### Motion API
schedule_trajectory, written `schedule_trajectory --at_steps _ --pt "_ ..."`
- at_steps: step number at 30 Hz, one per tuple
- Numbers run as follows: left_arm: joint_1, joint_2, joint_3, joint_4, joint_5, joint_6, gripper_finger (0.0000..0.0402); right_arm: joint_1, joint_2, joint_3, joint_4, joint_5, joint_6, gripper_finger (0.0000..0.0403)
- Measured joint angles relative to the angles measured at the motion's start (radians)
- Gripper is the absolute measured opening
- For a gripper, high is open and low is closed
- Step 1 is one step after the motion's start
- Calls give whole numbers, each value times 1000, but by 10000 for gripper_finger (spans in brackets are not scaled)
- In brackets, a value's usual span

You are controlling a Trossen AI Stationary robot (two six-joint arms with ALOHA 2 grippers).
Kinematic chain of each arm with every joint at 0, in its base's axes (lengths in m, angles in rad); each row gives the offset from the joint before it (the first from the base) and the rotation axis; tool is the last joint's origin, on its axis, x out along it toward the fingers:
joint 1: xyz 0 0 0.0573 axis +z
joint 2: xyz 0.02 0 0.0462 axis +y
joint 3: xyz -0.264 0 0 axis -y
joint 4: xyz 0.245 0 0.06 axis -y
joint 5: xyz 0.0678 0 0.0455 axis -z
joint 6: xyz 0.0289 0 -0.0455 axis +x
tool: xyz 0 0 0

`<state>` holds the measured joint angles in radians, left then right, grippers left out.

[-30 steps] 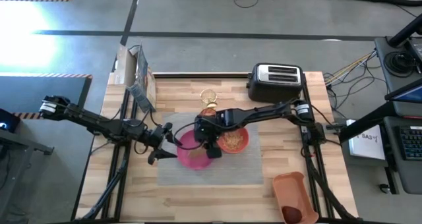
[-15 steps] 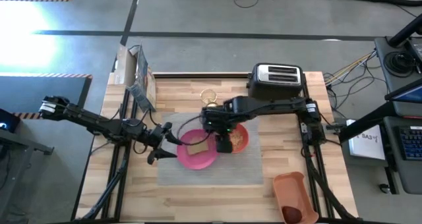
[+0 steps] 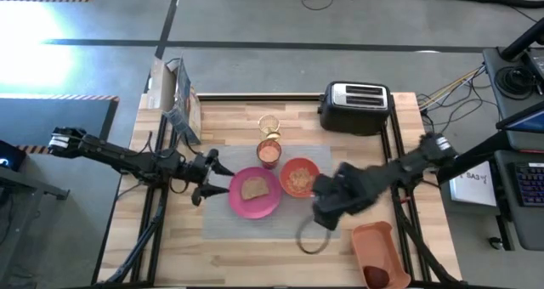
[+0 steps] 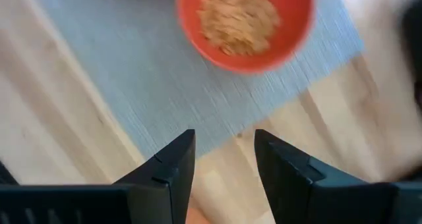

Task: Arrange a breakfast setting
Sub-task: Put the red apple to the top left of the pink plate on the table mat

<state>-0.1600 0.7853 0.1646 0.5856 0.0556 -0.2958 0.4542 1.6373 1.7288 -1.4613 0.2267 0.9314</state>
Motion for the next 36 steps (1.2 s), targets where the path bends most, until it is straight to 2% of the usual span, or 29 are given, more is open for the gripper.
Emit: schedule_trajectory --at_steps 2,5,8,11,14,18,20,25,29,36 --pt "0 -4 0 29 -27 12 262 57 -46 -63 2 40 165 148" --pt "0 -3 0 96 -53 25 262 126 -97 -157 5 40 388 148" --pt "0 -3 0 123 -58 25 262 180 -126 -244 13 -17 562 145" --pt "0 -4 0 125 -58 15 262 220 -132 -315 18 -89 668 145" --pt "0 -4 0 131 -70 12 262 236 -132 -369 30 -148 745 154" --pt "0 -3 0 148 -73 24 262 240 -130 -410 56 -375 779 177" --pt "0 -4 0 163 -73 27 262 245 -129 -423 64 -455 779 188" --pt "1 -17 21 164 -42 36 262 263 -129 -416 135 -539 780 209" --pt "0 -63 56 64 22 101 262 304 -125 -415 270 -518 825 216" --pt "0 -193 142 -432 36 157 262 428 -50 -414 459 -514 909 215"
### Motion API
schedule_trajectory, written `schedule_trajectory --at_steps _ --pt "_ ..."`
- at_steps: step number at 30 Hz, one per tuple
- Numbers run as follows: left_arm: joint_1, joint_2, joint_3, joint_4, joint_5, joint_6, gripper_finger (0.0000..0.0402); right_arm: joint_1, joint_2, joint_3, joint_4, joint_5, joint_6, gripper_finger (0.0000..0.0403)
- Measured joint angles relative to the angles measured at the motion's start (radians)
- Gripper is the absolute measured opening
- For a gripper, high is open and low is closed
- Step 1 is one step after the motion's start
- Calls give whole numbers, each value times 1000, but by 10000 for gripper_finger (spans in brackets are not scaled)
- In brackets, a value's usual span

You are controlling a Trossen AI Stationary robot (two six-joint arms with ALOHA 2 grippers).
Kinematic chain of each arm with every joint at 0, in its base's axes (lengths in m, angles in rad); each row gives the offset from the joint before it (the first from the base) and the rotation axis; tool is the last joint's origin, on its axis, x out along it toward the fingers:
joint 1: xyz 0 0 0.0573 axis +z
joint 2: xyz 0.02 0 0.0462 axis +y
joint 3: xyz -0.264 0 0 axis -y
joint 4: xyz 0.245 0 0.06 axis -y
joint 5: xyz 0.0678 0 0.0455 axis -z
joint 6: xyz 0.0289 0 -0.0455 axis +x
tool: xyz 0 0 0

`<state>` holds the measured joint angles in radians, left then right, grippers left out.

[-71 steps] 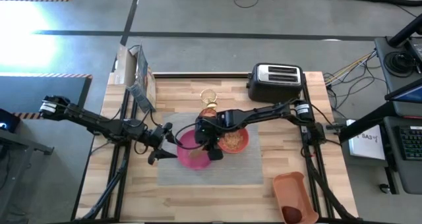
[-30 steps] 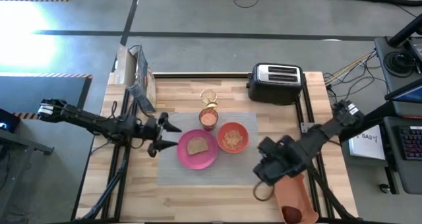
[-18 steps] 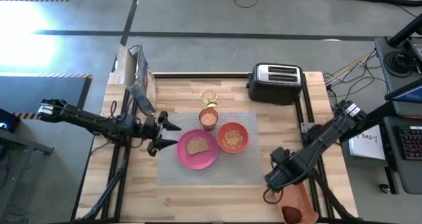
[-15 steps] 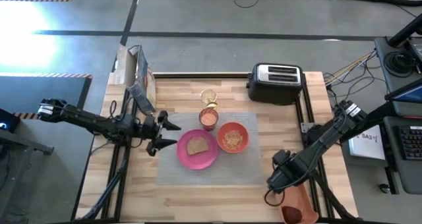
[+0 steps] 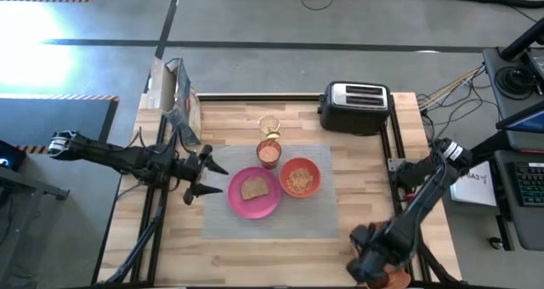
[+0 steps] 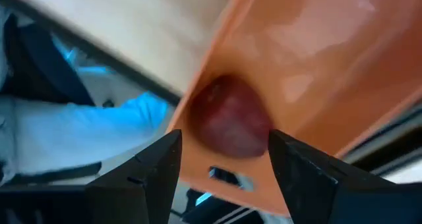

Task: Arrange a breakfast setting
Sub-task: Put the red apple to the top left of the pink plate on the table mat

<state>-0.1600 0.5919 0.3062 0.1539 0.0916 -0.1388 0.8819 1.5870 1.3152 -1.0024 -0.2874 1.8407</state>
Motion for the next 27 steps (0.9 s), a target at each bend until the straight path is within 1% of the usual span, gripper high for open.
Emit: schedule_trajectory --at_steps 2,5,9,13,21,27 --pt "0 -37 17 -60 0 0 262 31 22 0 68 -1 27 215" --pt "0 -90 30 -99 0 18 262 71 53 0 130 -3 53 215" --pt "0 -146 37 -102 -1 50 262 110 81 0 131 -11 88 215" --pt "0 -186 40 -102 -1 51 262 126 100 0 136 -10 88 215" --pt "0 -208 40 -103 -3 48 262 133 152 2 139 -15 31 215" --pt "0 -208 40 -103 -3 51 262 132 165 -2 98 -11 -11 215"
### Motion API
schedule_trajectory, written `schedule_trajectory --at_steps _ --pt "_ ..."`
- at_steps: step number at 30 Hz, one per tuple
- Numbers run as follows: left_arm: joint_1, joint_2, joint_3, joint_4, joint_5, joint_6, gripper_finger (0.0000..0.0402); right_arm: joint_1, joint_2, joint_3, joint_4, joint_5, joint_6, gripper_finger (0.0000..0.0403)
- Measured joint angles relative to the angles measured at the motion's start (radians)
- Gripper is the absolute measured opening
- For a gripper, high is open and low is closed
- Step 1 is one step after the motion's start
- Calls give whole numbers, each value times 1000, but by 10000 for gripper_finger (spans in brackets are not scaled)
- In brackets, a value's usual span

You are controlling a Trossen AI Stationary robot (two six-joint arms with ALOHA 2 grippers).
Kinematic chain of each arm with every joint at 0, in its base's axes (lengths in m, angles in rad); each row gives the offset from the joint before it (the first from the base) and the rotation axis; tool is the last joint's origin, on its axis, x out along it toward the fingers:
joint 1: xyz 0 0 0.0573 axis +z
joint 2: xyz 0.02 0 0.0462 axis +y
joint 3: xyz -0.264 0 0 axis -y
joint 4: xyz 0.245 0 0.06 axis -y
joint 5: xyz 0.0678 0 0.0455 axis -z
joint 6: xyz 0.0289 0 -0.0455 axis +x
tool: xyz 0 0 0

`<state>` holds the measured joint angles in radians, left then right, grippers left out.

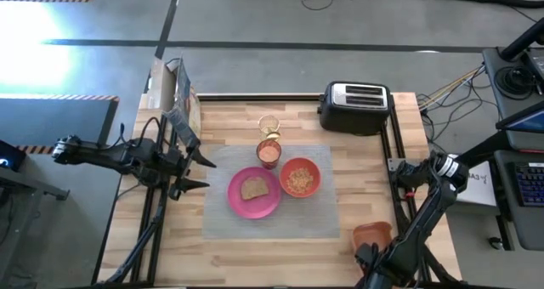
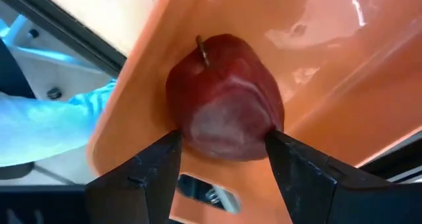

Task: Arrange a breakfast setting
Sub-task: Put the red apple to the top left of the pink plate on the table mat

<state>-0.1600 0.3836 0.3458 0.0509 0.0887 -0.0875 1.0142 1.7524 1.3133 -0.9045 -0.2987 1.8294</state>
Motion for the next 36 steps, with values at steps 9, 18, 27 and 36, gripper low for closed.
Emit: schedule_trajectory --at_steps 9,18,27,36 --pt "0 1 0 1 0 0 262 0 1 -5 -96 34 -62 215" --pt "0 1 -1 13 -1 8 262 -2 2 -24 -176 62 -62 215" --pt "0 1 -2 17 -1 1 262 -2 2 -11 -175 62 -25 215" --pt "0 1 -2 17 -1 8 262 -2 6 55 -190 80 100 215"
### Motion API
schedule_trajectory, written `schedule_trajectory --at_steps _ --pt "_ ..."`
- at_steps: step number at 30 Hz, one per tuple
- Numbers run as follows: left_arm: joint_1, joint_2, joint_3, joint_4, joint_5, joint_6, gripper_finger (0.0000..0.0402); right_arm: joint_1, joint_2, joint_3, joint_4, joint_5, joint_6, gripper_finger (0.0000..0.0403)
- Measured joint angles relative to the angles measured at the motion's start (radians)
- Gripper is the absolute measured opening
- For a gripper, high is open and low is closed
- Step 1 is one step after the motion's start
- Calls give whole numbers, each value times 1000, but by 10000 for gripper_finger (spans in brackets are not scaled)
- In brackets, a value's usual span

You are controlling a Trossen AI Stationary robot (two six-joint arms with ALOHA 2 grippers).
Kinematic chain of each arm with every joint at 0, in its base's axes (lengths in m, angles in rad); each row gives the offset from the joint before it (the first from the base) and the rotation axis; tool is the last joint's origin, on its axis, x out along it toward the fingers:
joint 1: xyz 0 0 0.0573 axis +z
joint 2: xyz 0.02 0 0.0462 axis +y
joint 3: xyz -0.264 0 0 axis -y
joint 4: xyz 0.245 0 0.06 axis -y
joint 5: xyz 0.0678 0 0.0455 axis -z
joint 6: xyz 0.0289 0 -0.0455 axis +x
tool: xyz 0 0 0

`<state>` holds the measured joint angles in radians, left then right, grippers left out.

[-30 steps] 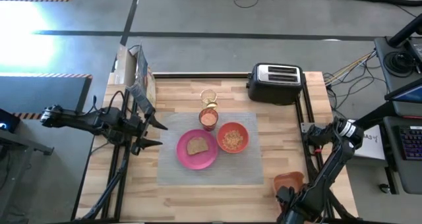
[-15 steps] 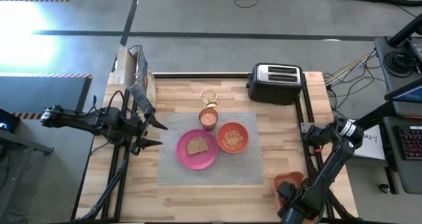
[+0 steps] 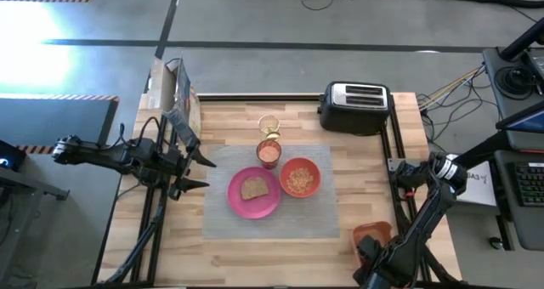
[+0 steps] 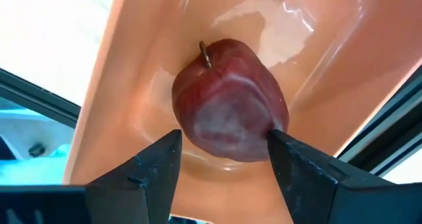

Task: Arrange a breakfast setting
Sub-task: Put the red apple to the top left of the pink plate on the table mat

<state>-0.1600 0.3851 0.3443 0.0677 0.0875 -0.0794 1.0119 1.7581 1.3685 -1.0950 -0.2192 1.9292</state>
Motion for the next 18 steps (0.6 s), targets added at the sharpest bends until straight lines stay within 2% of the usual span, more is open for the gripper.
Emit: schedule_trajectory --at_steps 12,15,18 --pt "0 0 0 -1 0 -7 262 0 1 3 -6 -18 -6 215" --pt "0 0 0 -1 0 -7 262 0 1 4 14 -21 59 215" --pt "0 0 0 -1 0 -4 262 0 1 5 19 -12 58 215"
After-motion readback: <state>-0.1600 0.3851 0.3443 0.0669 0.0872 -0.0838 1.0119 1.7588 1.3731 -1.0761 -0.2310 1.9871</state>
